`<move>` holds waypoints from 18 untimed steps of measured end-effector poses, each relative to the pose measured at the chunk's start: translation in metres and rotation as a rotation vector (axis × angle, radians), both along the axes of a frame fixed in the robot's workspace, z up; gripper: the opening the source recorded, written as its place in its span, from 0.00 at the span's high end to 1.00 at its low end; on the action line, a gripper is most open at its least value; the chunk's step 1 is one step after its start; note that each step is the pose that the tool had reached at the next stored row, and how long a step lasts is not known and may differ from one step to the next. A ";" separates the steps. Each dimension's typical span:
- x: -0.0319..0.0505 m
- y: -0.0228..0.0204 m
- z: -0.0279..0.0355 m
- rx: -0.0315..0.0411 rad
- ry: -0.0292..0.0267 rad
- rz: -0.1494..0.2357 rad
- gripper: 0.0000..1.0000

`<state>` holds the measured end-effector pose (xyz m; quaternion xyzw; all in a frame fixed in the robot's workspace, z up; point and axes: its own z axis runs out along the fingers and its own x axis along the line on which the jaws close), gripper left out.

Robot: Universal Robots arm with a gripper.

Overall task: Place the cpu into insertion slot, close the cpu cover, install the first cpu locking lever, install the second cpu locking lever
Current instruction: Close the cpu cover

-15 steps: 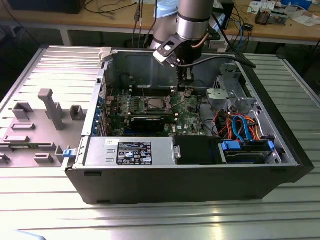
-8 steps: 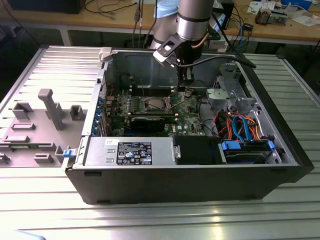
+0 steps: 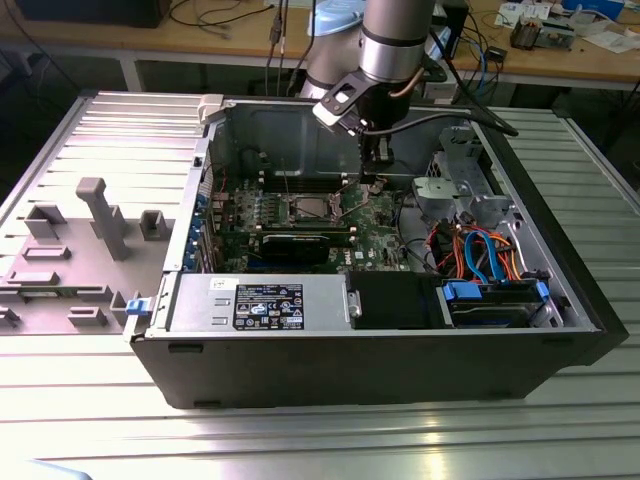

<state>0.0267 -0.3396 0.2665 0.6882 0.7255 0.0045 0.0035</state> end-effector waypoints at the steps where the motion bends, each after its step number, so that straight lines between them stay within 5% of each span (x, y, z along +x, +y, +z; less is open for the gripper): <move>1: 0.0024 0.0003 -0.0011 0.0000 0.0000 0.000 0.89; 11: 0.0225 0.0023 -0.0105 -0.0004 0.0001 0.000 0.89; 18: 0.0252 0.0022 -0.0202 -0.0006 0.0006 0.000 0.89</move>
